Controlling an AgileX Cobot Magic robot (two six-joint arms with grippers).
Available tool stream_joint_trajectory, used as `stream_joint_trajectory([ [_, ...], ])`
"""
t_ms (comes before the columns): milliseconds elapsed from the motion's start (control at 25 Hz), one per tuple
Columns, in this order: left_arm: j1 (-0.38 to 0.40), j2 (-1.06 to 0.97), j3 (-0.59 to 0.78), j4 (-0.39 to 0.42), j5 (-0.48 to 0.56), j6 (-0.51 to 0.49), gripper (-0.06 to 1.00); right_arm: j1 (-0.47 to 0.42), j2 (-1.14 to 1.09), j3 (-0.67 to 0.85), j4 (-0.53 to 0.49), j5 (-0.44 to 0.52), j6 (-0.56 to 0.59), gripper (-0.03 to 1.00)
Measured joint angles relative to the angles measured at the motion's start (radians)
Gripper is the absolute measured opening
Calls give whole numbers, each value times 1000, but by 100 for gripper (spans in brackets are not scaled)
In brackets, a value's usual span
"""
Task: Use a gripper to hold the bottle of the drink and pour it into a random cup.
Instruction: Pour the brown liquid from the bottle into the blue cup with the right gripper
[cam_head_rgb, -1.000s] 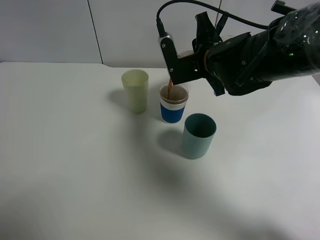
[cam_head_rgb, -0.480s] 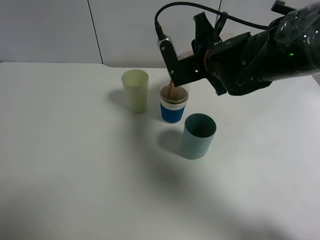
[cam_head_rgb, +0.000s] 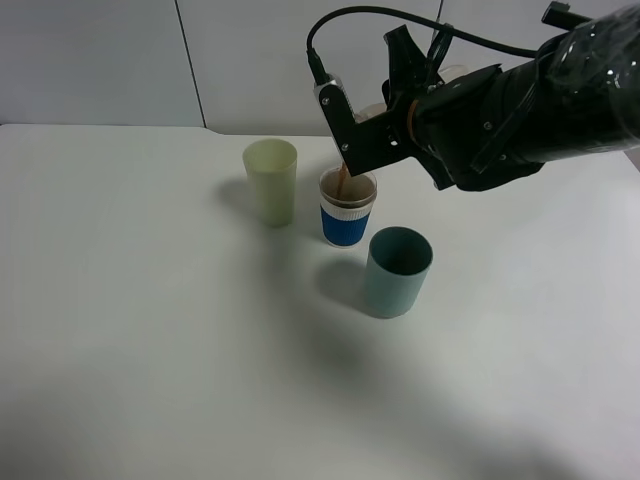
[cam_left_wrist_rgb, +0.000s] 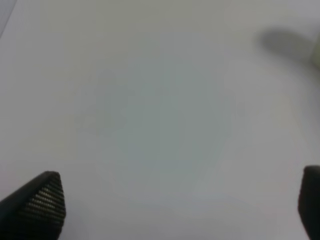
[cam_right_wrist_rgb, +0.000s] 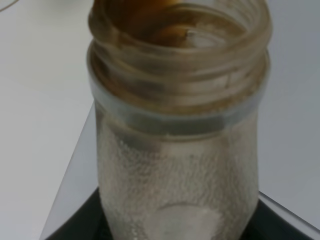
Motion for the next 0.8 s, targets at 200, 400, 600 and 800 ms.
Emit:
stream_joint_trajectory([
  [200, 0, 0, 0, 0, 0, 0, 93, 0, 0, 0, 0, 1, -24, 37],
  [400, 0, 0, 0, 0, 0, 0, 93, 0, 0, -1, -1, 2, -83, 37],
  [600, 0, 0, 0, 0, 0, 0, 93, 3, 0, -1, -1, 6, -95, 37],
  [800, 0, 0, 0, 0, 0, 0, 93, 12, 0, -2, -2, 3, -133, 37],
])
